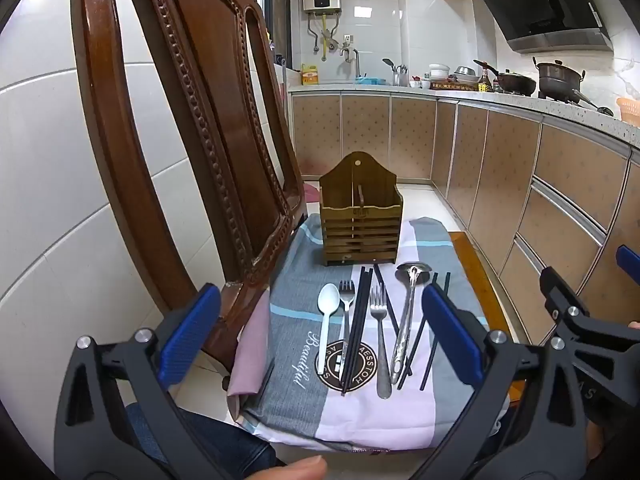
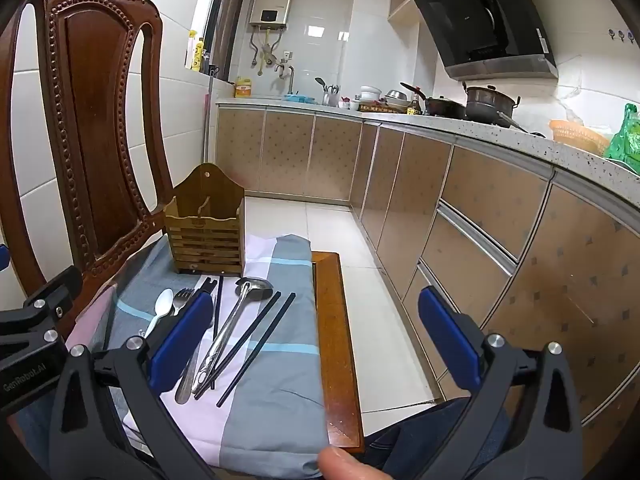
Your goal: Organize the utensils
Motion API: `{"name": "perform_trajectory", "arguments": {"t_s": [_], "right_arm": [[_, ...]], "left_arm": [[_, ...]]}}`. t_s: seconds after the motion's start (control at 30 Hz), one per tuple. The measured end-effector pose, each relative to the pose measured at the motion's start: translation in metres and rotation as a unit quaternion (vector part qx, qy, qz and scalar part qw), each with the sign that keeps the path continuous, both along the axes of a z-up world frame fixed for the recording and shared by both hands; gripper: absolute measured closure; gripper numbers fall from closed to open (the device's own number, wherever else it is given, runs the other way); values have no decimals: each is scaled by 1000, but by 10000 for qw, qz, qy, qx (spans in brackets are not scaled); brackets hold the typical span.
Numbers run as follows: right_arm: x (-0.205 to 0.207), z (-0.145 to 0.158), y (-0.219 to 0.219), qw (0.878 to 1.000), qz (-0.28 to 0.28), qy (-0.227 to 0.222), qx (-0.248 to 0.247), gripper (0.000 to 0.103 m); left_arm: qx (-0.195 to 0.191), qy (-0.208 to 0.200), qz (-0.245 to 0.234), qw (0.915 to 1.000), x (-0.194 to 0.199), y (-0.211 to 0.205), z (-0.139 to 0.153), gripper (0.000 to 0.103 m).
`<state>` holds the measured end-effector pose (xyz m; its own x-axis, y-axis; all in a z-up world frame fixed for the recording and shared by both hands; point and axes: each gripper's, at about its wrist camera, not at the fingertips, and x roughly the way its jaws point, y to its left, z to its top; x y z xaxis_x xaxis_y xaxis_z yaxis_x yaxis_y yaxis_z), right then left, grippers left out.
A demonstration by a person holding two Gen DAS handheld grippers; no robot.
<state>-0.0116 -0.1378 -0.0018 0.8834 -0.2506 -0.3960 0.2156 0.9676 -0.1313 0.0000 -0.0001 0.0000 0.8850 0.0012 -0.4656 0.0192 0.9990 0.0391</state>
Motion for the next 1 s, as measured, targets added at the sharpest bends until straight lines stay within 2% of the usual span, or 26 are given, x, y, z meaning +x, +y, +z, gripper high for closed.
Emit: {"name": "perform_trajectory", "arguments": {"t_s": [1.0], "right_arm": [[1,1,0,10000,6,17,33,3]], "left_arm": [[-37,-24,23,10000,1,5,2,4]]}}
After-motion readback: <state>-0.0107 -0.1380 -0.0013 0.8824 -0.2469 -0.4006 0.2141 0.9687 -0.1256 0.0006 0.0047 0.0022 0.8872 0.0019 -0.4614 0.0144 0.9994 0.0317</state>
